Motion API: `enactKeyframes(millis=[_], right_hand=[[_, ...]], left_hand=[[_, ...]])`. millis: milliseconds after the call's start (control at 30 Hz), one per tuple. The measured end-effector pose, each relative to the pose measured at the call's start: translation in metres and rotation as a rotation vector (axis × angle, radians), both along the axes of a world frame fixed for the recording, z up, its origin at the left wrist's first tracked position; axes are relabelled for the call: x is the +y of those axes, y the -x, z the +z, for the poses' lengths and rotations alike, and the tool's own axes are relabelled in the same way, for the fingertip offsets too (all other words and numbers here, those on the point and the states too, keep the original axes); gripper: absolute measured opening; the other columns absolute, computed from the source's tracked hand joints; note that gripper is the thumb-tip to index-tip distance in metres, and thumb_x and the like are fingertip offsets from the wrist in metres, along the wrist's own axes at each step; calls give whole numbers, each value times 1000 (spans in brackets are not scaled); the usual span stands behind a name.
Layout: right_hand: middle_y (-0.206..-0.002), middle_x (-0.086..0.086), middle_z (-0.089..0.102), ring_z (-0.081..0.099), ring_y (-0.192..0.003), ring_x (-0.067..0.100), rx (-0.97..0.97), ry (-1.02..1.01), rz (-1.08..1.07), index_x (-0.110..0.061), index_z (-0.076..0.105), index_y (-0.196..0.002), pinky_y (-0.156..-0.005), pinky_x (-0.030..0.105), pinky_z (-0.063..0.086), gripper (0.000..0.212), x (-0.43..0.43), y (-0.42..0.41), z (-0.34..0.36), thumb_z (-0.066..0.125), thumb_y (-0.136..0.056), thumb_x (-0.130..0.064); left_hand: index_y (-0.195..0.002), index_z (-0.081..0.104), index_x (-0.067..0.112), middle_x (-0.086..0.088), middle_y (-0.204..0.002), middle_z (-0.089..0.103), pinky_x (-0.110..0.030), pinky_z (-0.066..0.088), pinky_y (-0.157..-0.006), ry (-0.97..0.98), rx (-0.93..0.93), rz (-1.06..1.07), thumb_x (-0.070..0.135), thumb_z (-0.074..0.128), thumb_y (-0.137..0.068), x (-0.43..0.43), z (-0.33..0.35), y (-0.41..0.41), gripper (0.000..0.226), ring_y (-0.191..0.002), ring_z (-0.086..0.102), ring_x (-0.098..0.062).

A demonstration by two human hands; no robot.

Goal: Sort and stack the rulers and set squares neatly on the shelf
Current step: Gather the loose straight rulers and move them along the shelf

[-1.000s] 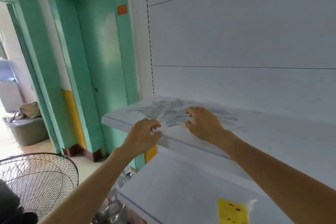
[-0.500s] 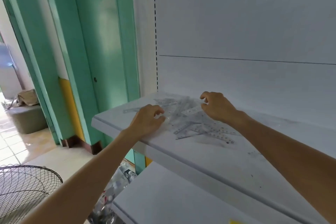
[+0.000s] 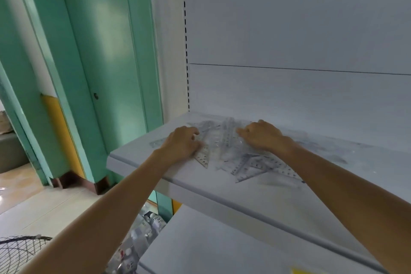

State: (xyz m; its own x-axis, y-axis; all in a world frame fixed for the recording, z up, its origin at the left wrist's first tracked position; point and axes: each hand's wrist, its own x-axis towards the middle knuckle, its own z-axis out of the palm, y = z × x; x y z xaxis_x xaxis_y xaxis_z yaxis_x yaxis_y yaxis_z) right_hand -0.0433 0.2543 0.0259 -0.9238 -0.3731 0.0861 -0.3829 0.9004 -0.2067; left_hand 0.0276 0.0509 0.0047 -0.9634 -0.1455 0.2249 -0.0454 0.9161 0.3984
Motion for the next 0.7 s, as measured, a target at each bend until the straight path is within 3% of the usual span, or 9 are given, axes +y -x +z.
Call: enactKeyframes(millis=[67,100,167,233,300,400,433,567,700], right_hand=[[-80,6,50,51,-92,28,3,-25,-19,-14,40,-60,-85,36,40,52,-6,-4,3,28,-96,-50],[-77,5,50,52,-89,27,-6,-44,-20,-13,43,-62,-83,34,39,50,-7,-6,4,32,-96,-48],[-88,7,58,55,-93,28,-30,-84,-16,-6,58,-83,-81,32,40,38,-9,-10,6,44,-94,-40],[-106,11,61,57,-99,28,-39,-82,-37,-2,60,-104,-84,33,44,29,-10,-14,8,52,-91,-26],[-110,14,59,57,-97,28,-40,-28,-60,0,58,-108,-82,34,48,25,-11,-18,12,52,-89,-16],[-86,10,47,47,-65,19,9,33,-114,0,50,-87,-53,24,39,4,-11,-27,19,48,-87,-3],[-77,7,41,40,-58,16,36,46,-150,-4,44,-77,-47,22,31,10,-10,-28,20,47,-86,0],[-67,3,35,36,-54,13,119,35,-236,-12,29,-63,-44,22,26,33,-3,-37,14,52,-85,-3],[-66,3,41,40,-55,15,171,42,-309,-12,34,-62,-47,23,29,26,4,-48,11,47,-84,-5]], left_hand=[[-130,49,13,-10,-119,59,-28,42,-85,-89,-28,-30,29,61,-87,-5,4,1,47,-103,57,-23],[-132,45,12,-10,-120,58,-26,41,-84,-127,-45,-36,27,63,-86,-7,6,2,52,-104,57,-23],[-135,42,8,-10,-123,56,-24,40,-81,-190,-59,-40,20,67,-82,-8,7,3,59,-107,56,-23],[-134,42,6,-12,-123,56,-25,43,-75,-261,-48,-50,9,68,-79,-8,9,5,61,-108,56,-24],[-130,47,5,-11,-119,59,-25,45,-70,-265,-41,-68,1,64,-79,-9,12,5,54,-103,57,-23],[-116,61,7,-9,-111,64,-24,47,-77,-167,4,-101,-2,57,-80,-12,14,3,37,-94,59,-19],[-112,63,8,-9,-110,64,-26,49,-79,-153,24,-104,-2,55,-81,-14,14,2,34,-94,60,-20],[-109,65,13,-9,-113,64,-27,46,-84,-92,96,-91,7,52,-86,-19,16,-6,27,-101,60,-25],[-108,66,18,-8,-106,67,-30,49,-83,-112,180,-76,13,55,-87,-24,20,-16,24,-95,62,-25]])
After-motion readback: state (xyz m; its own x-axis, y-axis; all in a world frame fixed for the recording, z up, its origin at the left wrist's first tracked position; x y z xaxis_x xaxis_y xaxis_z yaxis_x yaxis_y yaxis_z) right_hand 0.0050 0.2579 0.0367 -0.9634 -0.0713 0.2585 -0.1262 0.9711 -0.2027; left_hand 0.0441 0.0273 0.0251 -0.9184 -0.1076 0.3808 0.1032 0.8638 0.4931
